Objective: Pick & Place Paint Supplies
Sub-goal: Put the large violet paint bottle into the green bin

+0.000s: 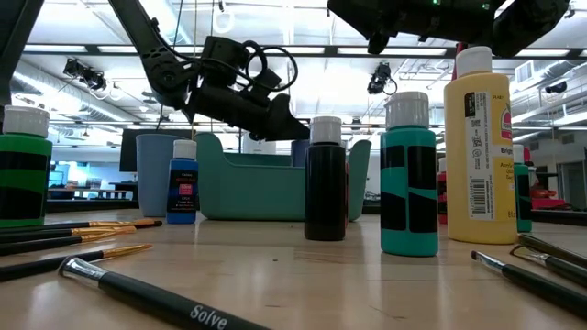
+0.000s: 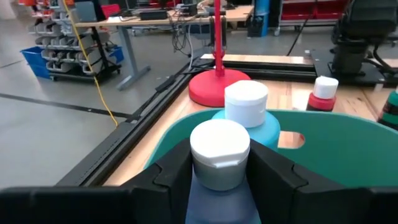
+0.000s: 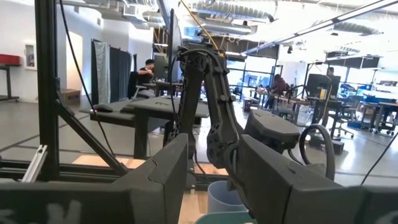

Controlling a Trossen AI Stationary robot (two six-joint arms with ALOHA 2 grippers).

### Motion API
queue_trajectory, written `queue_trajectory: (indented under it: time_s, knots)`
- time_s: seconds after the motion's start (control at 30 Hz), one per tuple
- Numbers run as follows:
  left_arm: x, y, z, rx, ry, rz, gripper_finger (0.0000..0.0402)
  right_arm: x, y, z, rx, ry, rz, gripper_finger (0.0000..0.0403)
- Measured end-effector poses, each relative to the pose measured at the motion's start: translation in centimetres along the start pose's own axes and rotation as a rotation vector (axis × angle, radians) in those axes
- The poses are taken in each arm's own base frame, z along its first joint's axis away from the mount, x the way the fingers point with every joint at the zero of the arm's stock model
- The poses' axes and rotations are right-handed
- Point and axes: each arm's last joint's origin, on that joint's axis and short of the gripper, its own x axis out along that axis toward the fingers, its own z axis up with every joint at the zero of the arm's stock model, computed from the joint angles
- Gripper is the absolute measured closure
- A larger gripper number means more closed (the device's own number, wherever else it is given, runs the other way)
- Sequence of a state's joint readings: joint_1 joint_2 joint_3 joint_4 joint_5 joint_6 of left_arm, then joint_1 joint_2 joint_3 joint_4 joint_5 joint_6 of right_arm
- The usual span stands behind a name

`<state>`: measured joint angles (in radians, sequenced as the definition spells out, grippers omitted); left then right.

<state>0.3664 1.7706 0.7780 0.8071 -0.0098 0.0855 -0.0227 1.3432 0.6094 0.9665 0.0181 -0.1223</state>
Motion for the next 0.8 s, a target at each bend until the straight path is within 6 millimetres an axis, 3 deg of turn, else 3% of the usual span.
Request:
queue_trajectory:
  time_s: [0.53,0.8]
  knots:
    - [-0.2,0.0,0.0,-0.026,0.024,-0.003,0.0203,0.0,0.1,-0.1,0.010,0.014,0.039,0.0254]
    - [-0.4,-0.1,0.2,-0.019,0.028,-0.006,0.0179,-1.4,0.4,1.1,0.013,0.116,0.072,0.0254]
